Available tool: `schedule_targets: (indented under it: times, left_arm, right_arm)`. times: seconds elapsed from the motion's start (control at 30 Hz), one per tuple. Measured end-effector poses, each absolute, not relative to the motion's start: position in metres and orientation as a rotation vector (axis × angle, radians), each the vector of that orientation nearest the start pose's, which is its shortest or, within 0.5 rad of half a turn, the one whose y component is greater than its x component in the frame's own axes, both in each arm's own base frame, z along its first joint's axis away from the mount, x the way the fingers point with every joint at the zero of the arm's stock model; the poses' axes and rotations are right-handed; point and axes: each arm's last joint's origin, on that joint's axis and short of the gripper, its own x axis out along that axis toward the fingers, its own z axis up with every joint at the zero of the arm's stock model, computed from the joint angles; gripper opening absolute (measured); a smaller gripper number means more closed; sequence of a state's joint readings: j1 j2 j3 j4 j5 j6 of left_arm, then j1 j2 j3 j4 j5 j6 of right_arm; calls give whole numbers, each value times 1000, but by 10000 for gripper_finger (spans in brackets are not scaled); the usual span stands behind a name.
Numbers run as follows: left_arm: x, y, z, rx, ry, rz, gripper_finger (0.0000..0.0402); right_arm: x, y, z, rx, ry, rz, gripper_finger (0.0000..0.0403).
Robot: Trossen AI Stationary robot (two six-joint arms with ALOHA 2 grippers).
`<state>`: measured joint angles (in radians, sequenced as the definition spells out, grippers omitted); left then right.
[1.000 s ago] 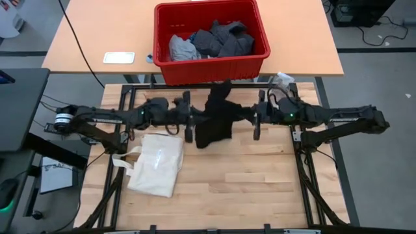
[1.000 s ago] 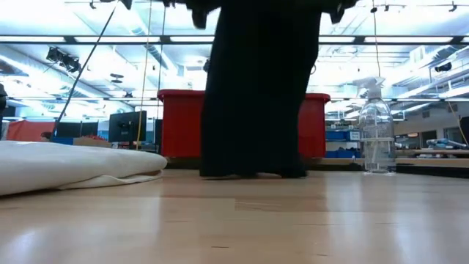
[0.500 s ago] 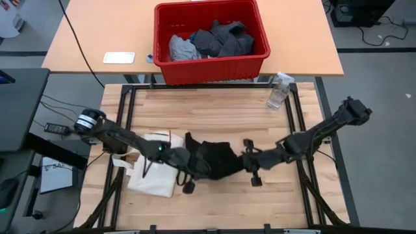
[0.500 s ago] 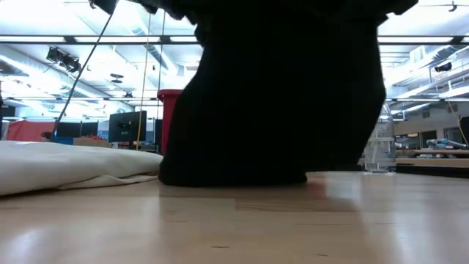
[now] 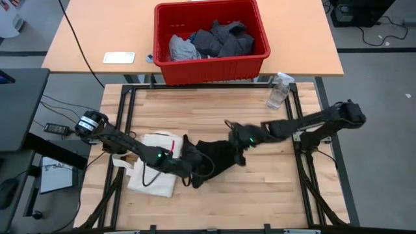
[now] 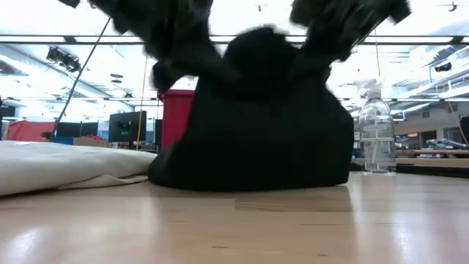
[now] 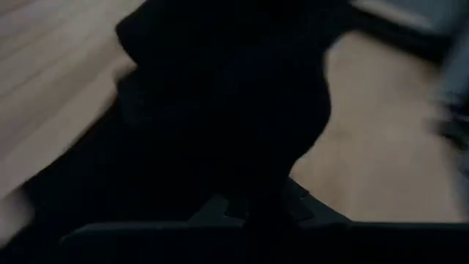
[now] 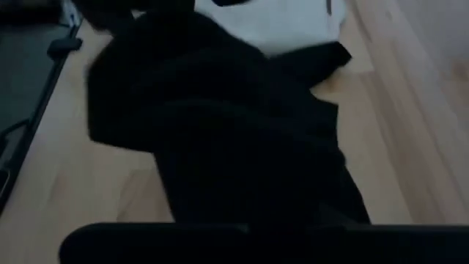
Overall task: Fold Laundry from Bin
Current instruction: Fold the black shirt
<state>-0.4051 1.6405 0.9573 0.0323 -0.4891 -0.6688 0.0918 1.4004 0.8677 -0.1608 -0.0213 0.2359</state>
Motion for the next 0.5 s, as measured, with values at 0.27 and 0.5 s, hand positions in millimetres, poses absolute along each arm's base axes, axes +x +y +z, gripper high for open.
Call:
schedule_targets:
  times: [0.27, 0.5]
  left_arm:
    - [285, -106, 172, -556, 665, 750, 16]
    - [274, -74, 141, -724, 663, 897, 33]
  right_arm:
    - [332, -31, 162, 451, 749, 35, 20]
    - [348, -58, 120, 613, 717, -40, 36]
